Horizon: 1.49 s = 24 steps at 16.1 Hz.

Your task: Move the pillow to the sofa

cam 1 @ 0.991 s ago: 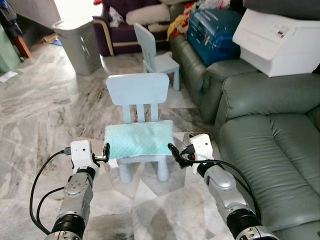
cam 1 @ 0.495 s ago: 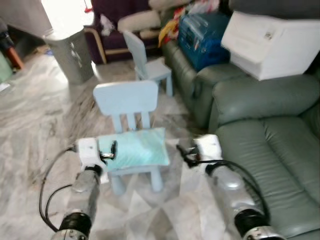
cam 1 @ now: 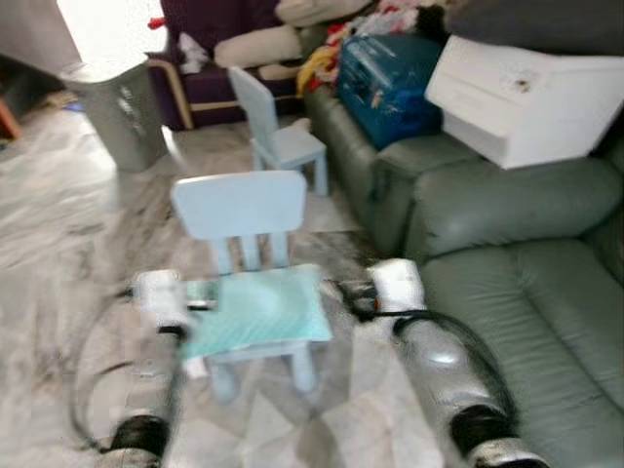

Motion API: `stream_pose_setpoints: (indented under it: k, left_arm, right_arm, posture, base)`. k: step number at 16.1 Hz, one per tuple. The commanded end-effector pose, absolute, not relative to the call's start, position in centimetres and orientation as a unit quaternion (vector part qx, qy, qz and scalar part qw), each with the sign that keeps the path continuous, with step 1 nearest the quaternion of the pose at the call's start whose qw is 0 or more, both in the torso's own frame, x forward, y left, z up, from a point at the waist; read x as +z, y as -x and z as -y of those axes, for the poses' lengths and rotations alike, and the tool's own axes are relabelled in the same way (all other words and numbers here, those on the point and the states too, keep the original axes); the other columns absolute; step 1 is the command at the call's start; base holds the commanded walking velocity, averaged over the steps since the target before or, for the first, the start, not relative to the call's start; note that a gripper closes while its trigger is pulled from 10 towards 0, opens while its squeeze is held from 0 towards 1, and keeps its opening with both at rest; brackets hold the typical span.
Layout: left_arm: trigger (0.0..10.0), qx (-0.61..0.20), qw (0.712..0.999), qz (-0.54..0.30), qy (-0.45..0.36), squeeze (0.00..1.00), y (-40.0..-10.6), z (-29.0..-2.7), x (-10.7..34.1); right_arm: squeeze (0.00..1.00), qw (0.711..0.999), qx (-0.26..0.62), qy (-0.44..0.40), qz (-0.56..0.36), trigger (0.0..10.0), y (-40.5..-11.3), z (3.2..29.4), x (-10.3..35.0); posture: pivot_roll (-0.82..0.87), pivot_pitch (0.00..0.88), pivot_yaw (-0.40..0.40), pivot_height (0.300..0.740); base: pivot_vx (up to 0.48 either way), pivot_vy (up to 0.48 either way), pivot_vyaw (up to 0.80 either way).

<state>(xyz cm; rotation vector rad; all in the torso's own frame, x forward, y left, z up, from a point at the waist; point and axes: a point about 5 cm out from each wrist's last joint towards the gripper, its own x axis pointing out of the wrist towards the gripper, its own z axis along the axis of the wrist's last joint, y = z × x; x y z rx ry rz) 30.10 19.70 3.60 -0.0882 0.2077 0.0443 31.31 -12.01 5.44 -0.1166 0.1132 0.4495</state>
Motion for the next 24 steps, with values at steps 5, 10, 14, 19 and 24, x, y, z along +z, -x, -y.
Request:
stream_pose_setpoints:
  k: [5, 10, 14, 19, 24]
  left_arm:
    - [10.0, 0.034, 0.994, -0.1, 0.033, 0.0, -30.1, -20.99, 3.95]
    - [10.0, 0.041, 0.994, -0.102, 0.024, 0.0, -30.08, -21.08, 3.89]
    - [10.0, 0.041, 0.994, -0.097, 0.028, 0.0, -30.13, -21.05, 3.99]
    - [10.0, 0.028, 0.995, -0.085, 0.035, 0.0, -30.23, -20.78, 4.27]
    - [10.0, 0.026, 0.995, -0.085, 0.04, 0.0, -30.17, -20.73, 4.21]
  right_arm:
    - [0.0, 0.969, 0.24, 0.054, -0.038, 10.0, -31.54, 10.73, 6.13]
    - [0.0, 0.969, 0.238, 0.05, -0.035, 10.0, -31.55, 10.72, 6.21]
    - [0.0, 0.969, 0.239, 0.051, -0.033, 10.0, -31.53, 10.64, 6.25]
    - [0.0, 0.97, 0.237, 0.05, -0.032, 10.0, -31.61, 10.7, 6.32]
    - [0.0, 0.969, 0.238, 0.05, -0.032, 10.0, -31.58, 10.7, 6.32]
  posture:
    - [-0.09, 0.0, 0.022, 0.74]
    - [-0.09, 0.0, 0.021, 0.74]
    - [-0.09, 0.0, 0.021, 0.74]
    - [-0.09, 0.0, 0.02, 0.74]
    - [-0.09, 0.0, 0.021, 0.74]
  base:
    - [0.274, 0.395, 0.0]
    - [0.202, 0.204, 0.0]
    - [0.0, 0.0, 0.0]
    - [0.119, 0.0, 0.0]
    - [0.416, 0.0, 0.0]
